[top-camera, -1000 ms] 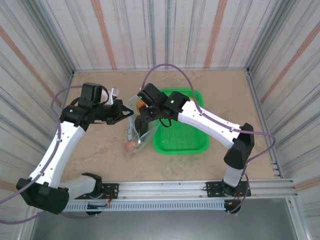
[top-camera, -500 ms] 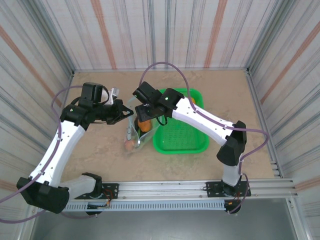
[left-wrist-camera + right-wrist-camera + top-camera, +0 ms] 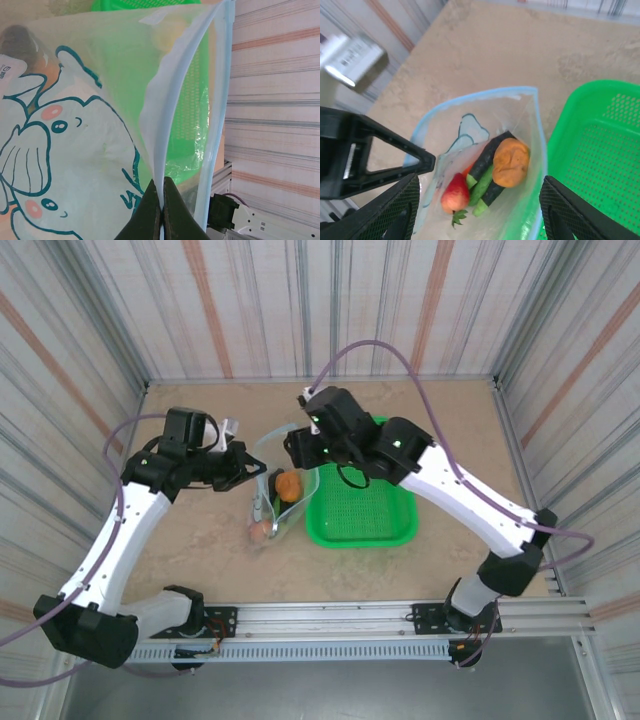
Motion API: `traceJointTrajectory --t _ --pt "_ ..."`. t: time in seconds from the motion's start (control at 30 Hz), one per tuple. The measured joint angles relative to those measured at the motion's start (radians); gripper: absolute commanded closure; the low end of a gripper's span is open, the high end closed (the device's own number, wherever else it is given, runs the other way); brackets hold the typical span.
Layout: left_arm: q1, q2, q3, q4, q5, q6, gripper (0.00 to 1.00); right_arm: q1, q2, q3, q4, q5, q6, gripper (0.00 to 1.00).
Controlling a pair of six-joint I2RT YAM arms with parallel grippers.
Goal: Place the food in the zip-top bag and seal the zipper
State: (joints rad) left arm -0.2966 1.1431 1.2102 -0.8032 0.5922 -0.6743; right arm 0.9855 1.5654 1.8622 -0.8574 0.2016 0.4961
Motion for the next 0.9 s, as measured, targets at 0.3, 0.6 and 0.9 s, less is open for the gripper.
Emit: traceJointTrajectory --t 0.3,0.6,0.9 --pt "0.0 -0.021 -0.01 0.001 -0.01 0.0 1.0 -0.193 -0.125 -0.285 0.038 0.038 0.019 0.34" --pt "0.0 -0.023 -0.011 0.001 -0.01 0.0 1.0 -0.309 -0.101 -0.502 0.042 0.072 0.014 0.3" --pt "0.0 -0.023 -0.011 0.001 -0.009 0.0 1.0 -0.363 0.109 -0.503 0.06 0.109 -0.036 0.3"
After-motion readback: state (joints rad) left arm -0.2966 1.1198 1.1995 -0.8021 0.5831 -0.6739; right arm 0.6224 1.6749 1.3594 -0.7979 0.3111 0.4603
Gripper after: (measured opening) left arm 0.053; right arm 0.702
